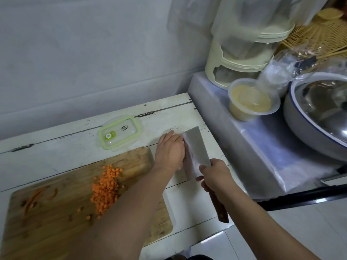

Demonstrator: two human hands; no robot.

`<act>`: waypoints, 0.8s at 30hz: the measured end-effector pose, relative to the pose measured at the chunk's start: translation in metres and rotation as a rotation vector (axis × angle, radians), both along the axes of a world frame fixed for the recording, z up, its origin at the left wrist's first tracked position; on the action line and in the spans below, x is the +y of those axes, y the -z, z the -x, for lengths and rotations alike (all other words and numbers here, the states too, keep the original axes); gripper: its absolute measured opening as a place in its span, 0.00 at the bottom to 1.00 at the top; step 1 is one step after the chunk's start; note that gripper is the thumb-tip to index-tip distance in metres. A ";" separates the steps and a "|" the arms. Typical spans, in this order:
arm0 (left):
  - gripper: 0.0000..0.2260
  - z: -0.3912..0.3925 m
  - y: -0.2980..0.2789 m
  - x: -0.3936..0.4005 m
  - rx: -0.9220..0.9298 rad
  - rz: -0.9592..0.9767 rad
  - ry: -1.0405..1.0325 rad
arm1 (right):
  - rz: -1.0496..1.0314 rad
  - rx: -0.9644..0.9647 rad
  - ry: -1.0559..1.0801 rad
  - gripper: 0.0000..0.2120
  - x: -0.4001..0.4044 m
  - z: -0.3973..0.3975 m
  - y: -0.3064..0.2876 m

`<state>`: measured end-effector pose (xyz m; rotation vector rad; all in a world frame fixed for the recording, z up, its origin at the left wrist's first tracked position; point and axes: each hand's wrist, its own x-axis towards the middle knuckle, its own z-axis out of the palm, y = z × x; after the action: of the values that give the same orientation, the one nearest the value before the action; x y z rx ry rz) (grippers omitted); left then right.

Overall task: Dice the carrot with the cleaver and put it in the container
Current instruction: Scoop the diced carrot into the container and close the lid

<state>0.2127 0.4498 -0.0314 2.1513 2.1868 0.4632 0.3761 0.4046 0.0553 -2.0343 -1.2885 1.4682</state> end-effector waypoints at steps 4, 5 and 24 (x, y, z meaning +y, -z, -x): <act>0.05 0.008 0.004 -0.005 -0.095 -0.113 -0.013 | -0.015 0.008 0.057 0.07 0.004 -0.006 -0.009; 0.05 0.009 0.003 -0.005 -0.148 -0.155 -0.028 | -0.013 0.013 0.060 0.08 0.006 -0.007 -0.011; 0.22 0.099 0.010 -0.275 -0.587 -0.133 -0.922 | -0.030 -0.039 -0.401 0.07 -0.115 0.049 0.045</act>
<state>0.1140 0.1750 -0.0412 0.7123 2.6231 1.1016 0.3275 0.2899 0.0099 -1.8664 -1.8034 1.5619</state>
